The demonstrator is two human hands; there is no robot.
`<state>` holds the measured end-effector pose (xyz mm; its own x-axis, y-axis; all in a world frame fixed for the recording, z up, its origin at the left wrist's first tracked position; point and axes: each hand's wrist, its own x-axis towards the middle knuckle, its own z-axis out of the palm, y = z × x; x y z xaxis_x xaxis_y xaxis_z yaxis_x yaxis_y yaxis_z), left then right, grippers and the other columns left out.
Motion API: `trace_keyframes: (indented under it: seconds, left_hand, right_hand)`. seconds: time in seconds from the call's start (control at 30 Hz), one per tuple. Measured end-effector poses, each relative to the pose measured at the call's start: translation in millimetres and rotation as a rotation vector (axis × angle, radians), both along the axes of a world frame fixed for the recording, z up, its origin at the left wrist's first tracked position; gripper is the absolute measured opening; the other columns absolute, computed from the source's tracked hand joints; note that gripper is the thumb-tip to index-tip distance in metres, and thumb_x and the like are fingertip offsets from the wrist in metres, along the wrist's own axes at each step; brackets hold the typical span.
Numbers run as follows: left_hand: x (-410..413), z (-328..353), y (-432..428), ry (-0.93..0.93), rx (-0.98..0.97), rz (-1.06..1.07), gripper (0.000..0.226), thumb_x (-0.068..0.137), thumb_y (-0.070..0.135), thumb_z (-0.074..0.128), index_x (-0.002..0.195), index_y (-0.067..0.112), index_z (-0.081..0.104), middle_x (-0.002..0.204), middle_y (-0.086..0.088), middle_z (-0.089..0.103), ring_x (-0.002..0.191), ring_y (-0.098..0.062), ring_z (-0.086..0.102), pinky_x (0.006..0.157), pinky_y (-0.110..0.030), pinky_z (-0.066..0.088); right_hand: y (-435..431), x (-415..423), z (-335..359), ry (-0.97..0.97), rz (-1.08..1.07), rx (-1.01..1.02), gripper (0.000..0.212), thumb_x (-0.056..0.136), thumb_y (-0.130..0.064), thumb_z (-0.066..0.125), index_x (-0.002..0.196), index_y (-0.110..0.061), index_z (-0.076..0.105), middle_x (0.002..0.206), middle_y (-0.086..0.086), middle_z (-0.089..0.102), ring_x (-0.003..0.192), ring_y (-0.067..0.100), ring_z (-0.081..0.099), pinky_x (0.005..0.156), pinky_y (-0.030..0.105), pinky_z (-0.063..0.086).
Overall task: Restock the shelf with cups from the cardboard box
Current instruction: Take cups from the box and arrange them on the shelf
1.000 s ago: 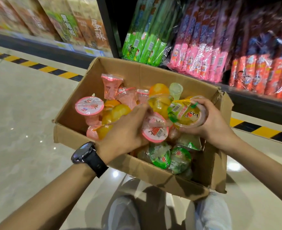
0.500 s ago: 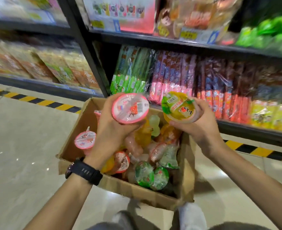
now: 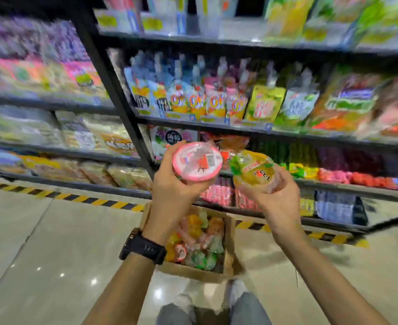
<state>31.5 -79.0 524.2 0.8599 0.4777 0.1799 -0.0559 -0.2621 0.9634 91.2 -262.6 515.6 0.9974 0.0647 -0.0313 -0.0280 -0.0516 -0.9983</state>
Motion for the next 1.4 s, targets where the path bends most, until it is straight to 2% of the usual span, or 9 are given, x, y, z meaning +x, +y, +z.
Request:
trace_keyframes:
  seconds: [0.13, 0.3, 0.4, 0.57, 0.7, 0.87, 0.97, 1.13, 1.4]
  left_hand:
    - [-3.2, 116.8, -4.9, -0.052, -0.049, -0.027, 0.086, 0.057, 0.023, 0.094, 0.131, 0.026, 0.049, 0.121, 0.017, 0.061, 0.112, 0.001, 0.059, 0.092, -0.016, 0.049]
    - [-1.6, 219.1, -10.8, -0.142, 0.006, -0.013, 0.078, 0.055, 0.046, 0.086, 0.123, 0.031, 0.051, 0.115, 0.021, 0.060, 0.103, 0.010, 0.058, 0.078, -0.006, 0.047]
    - [9.6, 258.0, -17.1, -0.204, 0.031, -0.014, 0.067, 0.063, 0.030, 0.090, 0.119, 0.032, 0.052, 0.112, 0.022, 0.061, 0.099, 0.011, 0.059, 0.075, -0.005, 0.045]
    - [30.2, 310.0, -29.1, -0.292, 0.074, -0.009, 0.060, 0.067, 0.025, 0.088, 0.109, 0.042, 0.049, 0.108, 0.025, 0.059, 0.094, 0.016, 0.058, 0.075, -0.006, 0.048]
    - [53.4, 349.2, -26.3, -0.358, 0.103, 0.015, 0.069, 0.064, 0.031, 0.089, 0.122, 0.028, 0.053, 0.116, 0.017, 0.061, 0.101, 0.008, 0.060, 0.084, -0.017, 0.053]
    - [80.1, 385.5, -3.4, -0.396, 0.155, 0.083, 0.068, 0.062, 0.037, 0.090, 0.119, 0.031, 0.054, 0.113, 0.019, 0.062, 0.103, 0.000, 0.062, 0.084, -0.027, 0.054]
    - [97.5, 401.5, 19.4, -0.424, 0.167, 0.101, 0.069, 0.063, 0.036, 0.090, 0.121, 0.027, 0.054, 0.114, 0.018, 0.062, 0.105, -0.002, 0.062, 0.085, -0.029, 0.055]
    - [137.3, 423.6, 72.4, -0.467, 0.217, 0.112, 0.074, 0.061, 0.044, 0.090, 0.123, 0.026, 0.055, 0.116, 0.017, 0.060, 0.106, -0.002, 0.061, 0.086, -0.031, 0.056]
    - [191.8, 446.2, 140.3, -0.411, 0.329, 0.128, 0.089, 0.046, 0.070, 0.079, 0.121, 0.028, 0.055, 0.112, 0.014, 0.064, 0.102, -0.007, 0.064, 0.086, -0.040, 0.057]
  right_hand:
    - [-7.0, -16.1, 111.4, -0.063, -0.052, 0.084, 0.057, 0.061, 0.000, 0.086, 0.103, -0.027, 0.058, 0.099, -0.007, 0.070, 0.088, 0.001, 0.069, 0.075, 0.013, 0.053]
    - [-14.8, -14.2, 205.4, -0.165, -0.074, 0.194, 0.064, 0.062, -0.010, 0.087, 0.120, -0.014, 0.060, 0.110, 0.002, 0.071, 0.101, 0.013, 0.068, 0.088, 0.024, 0.054]
    - [-23.9, -5.1, 241.7, -0.226, -0.053, 0.252, 0.064, 0.064, -0.013, 0.087, 0.121, -0.013, 0.060, 0.110, 0.002, 0.071, 0.103, 0.016, 0.068, 0.090, 0.030, 0.051]
    - [-36.1, 11.5, 294.7, -0.340, -0.042, 0.315, 0.050, 0.065, -0.007, 0.085, 0.110, -0.012, 0.065, 0.100, 0.001, 0.074, 0.092, 0.012, 0.070, 0.076, 0.018, 0.052]
    - [-37.8, 28.5, 334.6, -0.416, 0.010, 0.327, 0.052, 0.068, -0.011, 0.085, 0.116, -0.013, 0.064, 0.103, -0.001, 0.073, 0.095, 0.010, 0.069, 0.076, 0.018, 0.053]
    - [-17.4, 60.8, 387.2, -0.502, 0.041, 0.330, 0.041, 0.069, -0.009, 0.084, 0.107, -0.012, 0.067, 0.098, 0.002, 0.074, 0.091, 0.014, 0.070, 0.070, 0.021, 0.053]
    - [7.4, 90.1, 413.3, -0.537, 0.062, 0.305, 0.045, 0.068, -0.013, 0.085, 0.110, -0.013, 0.068, 0.100, 0.001, 0.074, 0.093, 0.013, 0.070, 0.076, 0.024, 0.056]
    - [63.8, 146.3, 446.9, -0.508, 0.065, 0.285, 0.047, 0.068, -0.012, 0.086, 0.110, -0.011, 0.067, 0.097, -0.002, 0.074, 0.084, 0.003, 0.070, 0.065, 0.012, 0.052]
    - [128.2, 241.8, 458.5, -0.427, 0.043, 0.037, 0.050, 0.056, -0.020, 0.092, 0.101, -0.012, 0.072, 0.092, -0.001, 0.075, 0.089, 0.011, 0.071, 0.075, 0.022, 0.054]
